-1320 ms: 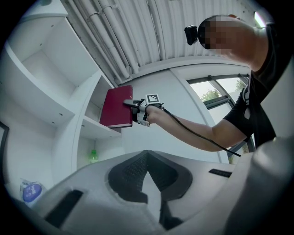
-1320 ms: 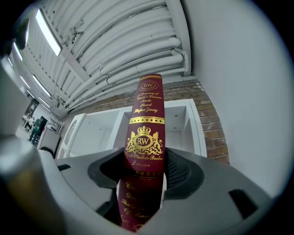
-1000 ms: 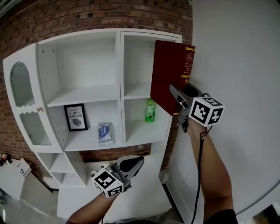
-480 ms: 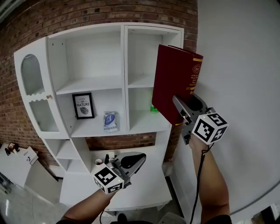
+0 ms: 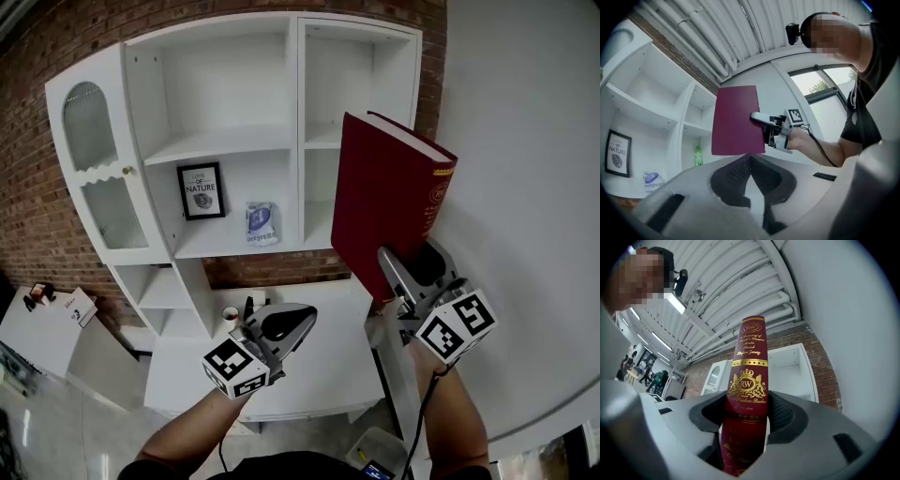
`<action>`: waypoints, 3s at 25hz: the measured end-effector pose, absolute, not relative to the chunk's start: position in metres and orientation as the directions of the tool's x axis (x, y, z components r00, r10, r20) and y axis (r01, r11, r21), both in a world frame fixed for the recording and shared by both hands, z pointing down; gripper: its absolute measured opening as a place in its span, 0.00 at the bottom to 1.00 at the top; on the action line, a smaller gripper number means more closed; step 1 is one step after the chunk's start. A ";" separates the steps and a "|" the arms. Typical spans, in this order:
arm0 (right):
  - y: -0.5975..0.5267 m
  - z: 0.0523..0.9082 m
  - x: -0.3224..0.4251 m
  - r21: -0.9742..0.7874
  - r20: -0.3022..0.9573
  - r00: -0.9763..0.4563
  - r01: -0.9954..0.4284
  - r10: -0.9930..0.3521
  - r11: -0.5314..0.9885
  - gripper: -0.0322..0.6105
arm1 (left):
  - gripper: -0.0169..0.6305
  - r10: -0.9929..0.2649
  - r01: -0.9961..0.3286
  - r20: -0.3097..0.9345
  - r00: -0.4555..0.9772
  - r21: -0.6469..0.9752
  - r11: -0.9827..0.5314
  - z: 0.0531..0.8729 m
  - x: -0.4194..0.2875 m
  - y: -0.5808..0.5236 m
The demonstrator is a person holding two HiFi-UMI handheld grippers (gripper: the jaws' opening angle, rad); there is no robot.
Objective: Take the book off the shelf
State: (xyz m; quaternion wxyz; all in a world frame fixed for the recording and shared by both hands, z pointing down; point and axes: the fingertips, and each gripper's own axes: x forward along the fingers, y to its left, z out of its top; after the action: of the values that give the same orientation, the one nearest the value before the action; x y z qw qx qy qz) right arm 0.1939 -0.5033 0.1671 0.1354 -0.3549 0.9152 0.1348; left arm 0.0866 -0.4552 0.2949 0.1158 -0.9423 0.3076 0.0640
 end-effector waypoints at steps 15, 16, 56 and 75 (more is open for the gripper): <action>-0.389 0.227 0.098 0.072 -0.323 -0.666 -0.726 -0.672 0.684 0.43 | 0.04 -0.551 -0.575 -0.173 0.817 -0.159 -0.803 0.313 -0.039 -0.363; -0.382 0.229 0.092 0.070 -0.321 -0.664 -0.728 -0.675 0.682 0.43 | 0.04 -0.547 -0.572 -0.175 0.819 -0.159 -0.805 0.314 -0.046 -0.357; -0.113 0.412 0.192 -0.139 -0.082 -0.762 -0.629 -0.642 0.765 0.43 | 0.04 -0.589 -0.588 -0.069 0.805 0.036 -0.808 0.415 0.084 -0.098; -0.027 0.508 0.208 -0.285 0.026 -0.772 -0.615 -0.636 0.735 0.43 | 0.04 -0.565 -0.562 0.031 0.824 0.167 -0.810 0.500 0.118 -0.025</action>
State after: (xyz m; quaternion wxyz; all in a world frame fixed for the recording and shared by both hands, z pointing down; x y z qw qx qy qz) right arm 0.2079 -0.0266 0.5078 0.0365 -0.3360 0.9307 -0.1400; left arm 0.1181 -0.0249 0.5003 -0.0847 -0.9513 0.2962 0.0102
